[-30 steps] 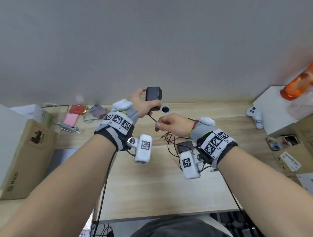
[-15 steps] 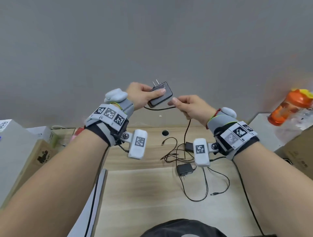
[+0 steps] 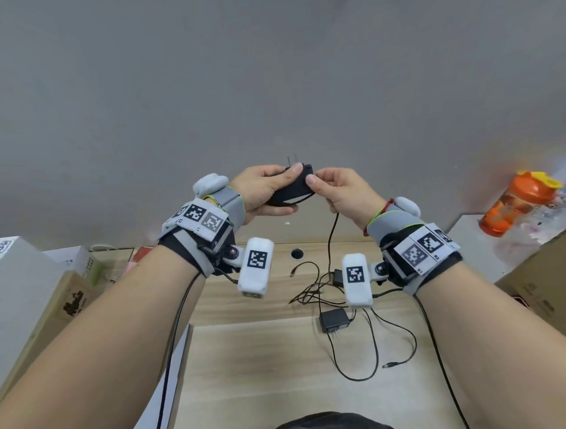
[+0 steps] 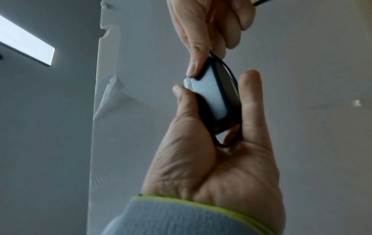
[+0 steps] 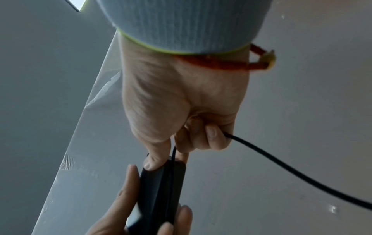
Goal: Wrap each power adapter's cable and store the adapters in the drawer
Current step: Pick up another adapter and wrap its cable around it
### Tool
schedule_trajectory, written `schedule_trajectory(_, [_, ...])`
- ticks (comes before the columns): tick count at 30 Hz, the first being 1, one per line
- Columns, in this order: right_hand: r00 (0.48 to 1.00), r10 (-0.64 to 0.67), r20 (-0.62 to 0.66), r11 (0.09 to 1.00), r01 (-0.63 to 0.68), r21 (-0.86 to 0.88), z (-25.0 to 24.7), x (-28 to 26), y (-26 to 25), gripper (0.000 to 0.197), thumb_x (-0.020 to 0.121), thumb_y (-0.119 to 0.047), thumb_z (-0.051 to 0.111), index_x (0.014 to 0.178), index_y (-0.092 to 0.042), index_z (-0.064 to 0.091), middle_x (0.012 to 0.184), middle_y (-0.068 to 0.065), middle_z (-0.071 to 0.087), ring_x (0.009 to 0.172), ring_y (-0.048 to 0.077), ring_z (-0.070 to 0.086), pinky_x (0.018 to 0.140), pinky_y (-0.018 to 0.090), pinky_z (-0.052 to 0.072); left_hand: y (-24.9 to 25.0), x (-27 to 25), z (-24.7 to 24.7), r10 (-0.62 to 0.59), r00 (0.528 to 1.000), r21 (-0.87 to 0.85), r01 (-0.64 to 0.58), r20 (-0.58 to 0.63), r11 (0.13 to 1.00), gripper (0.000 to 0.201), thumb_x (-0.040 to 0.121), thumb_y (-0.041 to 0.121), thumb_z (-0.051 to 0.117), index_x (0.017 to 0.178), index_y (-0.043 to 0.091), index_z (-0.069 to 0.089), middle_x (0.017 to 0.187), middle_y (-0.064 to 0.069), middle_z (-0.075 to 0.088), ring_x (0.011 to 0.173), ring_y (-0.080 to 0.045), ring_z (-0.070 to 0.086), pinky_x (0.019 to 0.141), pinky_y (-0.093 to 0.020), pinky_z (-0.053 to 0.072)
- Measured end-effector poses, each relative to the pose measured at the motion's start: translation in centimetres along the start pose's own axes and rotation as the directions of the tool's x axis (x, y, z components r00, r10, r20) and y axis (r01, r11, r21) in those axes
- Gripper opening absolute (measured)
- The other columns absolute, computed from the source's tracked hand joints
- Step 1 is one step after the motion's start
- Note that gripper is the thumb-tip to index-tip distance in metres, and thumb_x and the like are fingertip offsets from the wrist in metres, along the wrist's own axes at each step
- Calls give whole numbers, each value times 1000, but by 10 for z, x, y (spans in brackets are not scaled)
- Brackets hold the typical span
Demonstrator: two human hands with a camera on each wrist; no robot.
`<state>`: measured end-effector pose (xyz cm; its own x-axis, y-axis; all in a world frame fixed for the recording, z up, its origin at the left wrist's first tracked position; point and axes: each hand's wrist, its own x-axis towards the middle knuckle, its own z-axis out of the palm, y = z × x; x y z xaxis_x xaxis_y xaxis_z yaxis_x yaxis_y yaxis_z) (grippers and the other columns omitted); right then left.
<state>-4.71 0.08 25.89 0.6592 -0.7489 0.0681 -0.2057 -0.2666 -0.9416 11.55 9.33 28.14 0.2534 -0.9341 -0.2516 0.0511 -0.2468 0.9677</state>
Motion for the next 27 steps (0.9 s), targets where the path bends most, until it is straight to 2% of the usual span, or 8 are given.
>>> schedule_trajectory(3, [1000,-6,-3,1000,7,10,3,-1,-1,33,99,-32,56,106,-1,66,49,-17,41,50,9,28,50,28,24,1,2,2,1,998,-37,-3,-60,999,49,82,50,72,108,8,71,102,-12,69,77,-23,68,59,-22,55])
schedule_trajectory(7, [998,12,62,1000,-13,14,1,-4,-3,26,99,-40,53,93,-20,69,56,-10,34,54,13,25,52,30,24,3,2,-1,-8,995,-7,7,-100,1000,46,76,45,80,102,9,74,91,-10,69,67,-22,63,55,-21,52])
schedule_trajectory(9, [996,15,84,1000,-15,-9,0,-7,-5,27,98,-39,55,96,-18,71,52,-15,36,53,12,27,52,27,25,4,2,-3,-11,994,4,12,-107,1000,45,75,43,81,103,8,74,91,-10,70,68,-23,63,57,-23,52])
schedule_trajectory(12, [996,-2,88,997,9,-80,1,-11,-10,27,101,-26,53,110,-5,67,42,-20,46,41,-1,42,47,9,31,4,2,-2,-10,994,-11,9,-110,1000,48,76,41,81,107,5,72,94,-12,71,71,-25,67,65,-27,58])
schedule_trajectory(14, [996,-7,86,995,16,-94,2,-14,-13,26,102,-20,51,115,-2,65,41,-24,49,41,-8,48,47,6,36,3,3,-1,0,993,-16,-2,-116,1000,49,76,42,82,106,4,71,93,-12,70,72,-26,69,71,-30,61])
schedule_trajectory(16, [995,1,99,995,8,-96,3,-15,-15,26,101,-20,53,117,-3,64,42,-24,51,40,-9,48,47,5,37,2,2,-2,17,993,-7,-17,-121,1000,42,74,41,83,97,8,71,91,-12,70,72,-25,69,69,-29,60])
schedule_trajectory(22, [992,24,127,970,8,-245,-5,-19,-6,24,95,-29,64,93,-9,76,38,-15,36,39,4,33,45,10,25,-5,4,-14,62,971,83,-44,-231,996,43,69,34,88,98,8,71,89,-12,70,62,-22,69,59,-26,56])
schedule_trajectory(27, [995,18,98,978,3,-210,-6,-15,-9,20,88,-31,72,78,-14,74,46,-14,39,45,5,29,47,12,27,-16,2,-12,113,979,286,-61,-170,956,29,68,28,90,83,11,72,79,-9,69,71,-21,68,62,-30,60])
